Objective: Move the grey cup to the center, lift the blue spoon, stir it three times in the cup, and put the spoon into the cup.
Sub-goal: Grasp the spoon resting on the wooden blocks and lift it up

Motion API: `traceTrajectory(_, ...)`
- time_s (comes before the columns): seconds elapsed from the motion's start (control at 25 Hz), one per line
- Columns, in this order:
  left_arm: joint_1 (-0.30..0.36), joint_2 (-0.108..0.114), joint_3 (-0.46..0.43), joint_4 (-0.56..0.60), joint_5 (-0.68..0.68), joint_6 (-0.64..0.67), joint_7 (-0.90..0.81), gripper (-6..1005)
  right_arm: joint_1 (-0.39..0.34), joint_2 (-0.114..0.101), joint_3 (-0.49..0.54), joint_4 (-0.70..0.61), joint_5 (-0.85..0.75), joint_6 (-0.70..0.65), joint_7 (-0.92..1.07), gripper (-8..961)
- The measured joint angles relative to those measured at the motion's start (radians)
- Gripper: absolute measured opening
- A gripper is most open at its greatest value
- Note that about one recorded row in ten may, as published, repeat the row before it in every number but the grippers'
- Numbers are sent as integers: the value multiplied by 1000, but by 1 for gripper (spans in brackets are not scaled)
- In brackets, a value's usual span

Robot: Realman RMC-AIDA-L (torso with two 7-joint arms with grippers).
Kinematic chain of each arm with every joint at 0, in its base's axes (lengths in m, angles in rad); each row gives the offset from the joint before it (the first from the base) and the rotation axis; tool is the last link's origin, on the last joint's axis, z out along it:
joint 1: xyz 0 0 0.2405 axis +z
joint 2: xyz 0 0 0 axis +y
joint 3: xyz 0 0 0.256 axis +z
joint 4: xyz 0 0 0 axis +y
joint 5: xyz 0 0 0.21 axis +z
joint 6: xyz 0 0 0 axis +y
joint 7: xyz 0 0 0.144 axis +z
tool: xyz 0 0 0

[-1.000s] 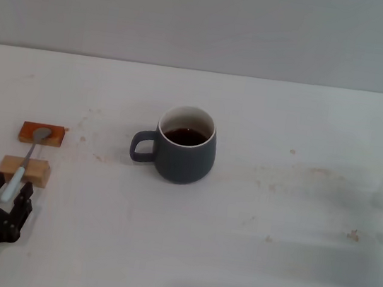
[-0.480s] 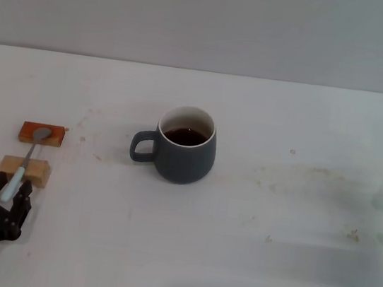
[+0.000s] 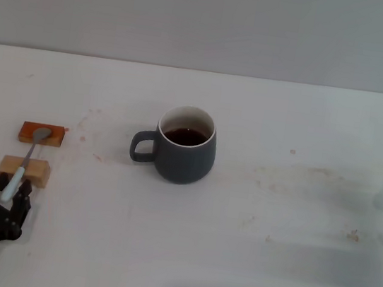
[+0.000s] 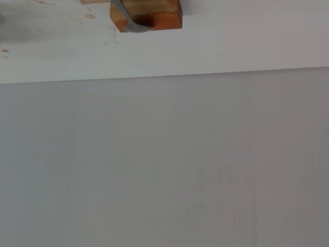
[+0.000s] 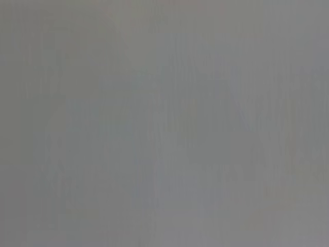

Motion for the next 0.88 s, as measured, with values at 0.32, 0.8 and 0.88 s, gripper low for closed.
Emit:
traceTrajectory(0.32, 9, 1, -12, 1, 0, 11, 1, 308, 0, 0, 0, 0, 0, 0, 0, -1)
traceTrajectory(0.8, 11, 3, 11, -37, 9, 18, 23, 163, 0, 0, 0, 1, 0, 1, 0, -1)
traceTrajectory(0.88, 13, 3, 13, -41, 10, 26, 30, 162, 0, 0, 0, 1, 0, 1, 0, -1)
